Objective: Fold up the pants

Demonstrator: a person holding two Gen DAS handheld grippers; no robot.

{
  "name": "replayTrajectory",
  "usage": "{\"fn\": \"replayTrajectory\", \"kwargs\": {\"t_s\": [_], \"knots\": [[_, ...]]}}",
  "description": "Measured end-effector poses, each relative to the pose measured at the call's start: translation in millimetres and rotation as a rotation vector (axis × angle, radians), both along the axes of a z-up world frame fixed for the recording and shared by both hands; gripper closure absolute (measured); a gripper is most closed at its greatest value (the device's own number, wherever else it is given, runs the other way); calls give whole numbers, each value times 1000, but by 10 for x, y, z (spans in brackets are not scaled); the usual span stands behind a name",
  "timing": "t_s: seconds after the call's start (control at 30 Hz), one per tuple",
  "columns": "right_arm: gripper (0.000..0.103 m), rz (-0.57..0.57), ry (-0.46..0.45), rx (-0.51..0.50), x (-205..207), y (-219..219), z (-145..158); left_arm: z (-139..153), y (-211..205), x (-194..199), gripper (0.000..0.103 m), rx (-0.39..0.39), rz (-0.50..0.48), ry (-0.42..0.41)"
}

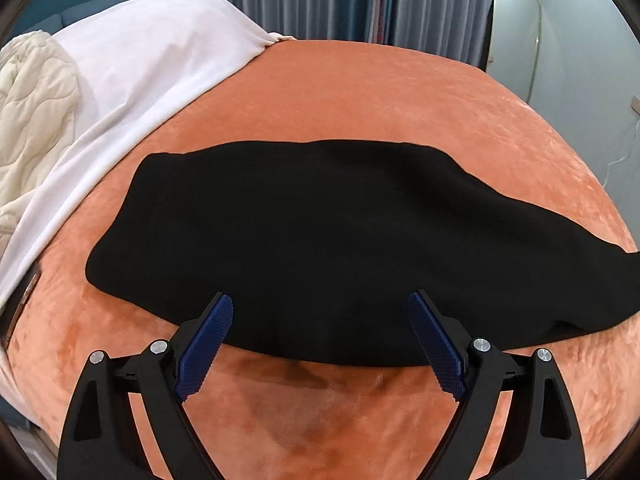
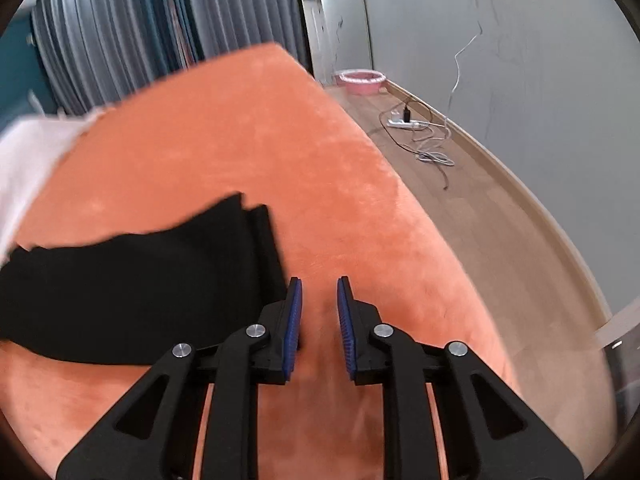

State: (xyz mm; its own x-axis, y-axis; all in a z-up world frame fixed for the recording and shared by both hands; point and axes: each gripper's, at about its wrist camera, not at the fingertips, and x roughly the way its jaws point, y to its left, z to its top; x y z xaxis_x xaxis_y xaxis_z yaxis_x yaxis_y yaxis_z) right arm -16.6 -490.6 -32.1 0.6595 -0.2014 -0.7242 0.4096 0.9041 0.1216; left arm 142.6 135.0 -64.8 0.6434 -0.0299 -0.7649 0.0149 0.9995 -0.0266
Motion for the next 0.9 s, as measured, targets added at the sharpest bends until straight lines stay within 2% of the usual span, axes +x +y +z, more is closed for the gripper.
{"fn": "replayTrajectory", "kwargs": {"t_s": [0.13,0.2,0.3,0.37,0.47,0.5,0.57,0.6,0.67,0.73,0.83,0.87,0.9], "knots": [[86,91,6,-28,161,275,11,-116,22,44,16,3,69,17],[85,79,122,-114,258,314,-267,-170,120,59,16,29,103,28],[82,-8,67,-28,164,220,-128,-186,485,23,16,79,162,38],[78,-30,22,-39,87,314,71,-158,803,-25,16,63,204,29],[78,8,-16,-69,8,634,301,-171,1497,-104,16,-60,308,37],[78,28,-32,-65,-26,759,378,-202,1792,-142,16,-140,361,42],[72,56,-55,-31,-62,984,407,-284,2257,-186,16,-297,434,51],[68,79,-70,8,-75,1134,397,-319,2384,-181,16,-343,448,59],[67,106,-73,49,-55,1327,357,-423,2630,-116,16,-446,458,92],[66,155,-61,93,12,1636,306,-515,2759,18,16,-527,426,128],[66,219,-25,87,76,2099,262,-536,2776,259,17,-575,375,147],[66,236,-16,81,109,2261,253,-540,2772,338,19,-591,349,151],[66,248,-13,82,140,2326,244,-549,2772,460,48,-593,325,167]]}}
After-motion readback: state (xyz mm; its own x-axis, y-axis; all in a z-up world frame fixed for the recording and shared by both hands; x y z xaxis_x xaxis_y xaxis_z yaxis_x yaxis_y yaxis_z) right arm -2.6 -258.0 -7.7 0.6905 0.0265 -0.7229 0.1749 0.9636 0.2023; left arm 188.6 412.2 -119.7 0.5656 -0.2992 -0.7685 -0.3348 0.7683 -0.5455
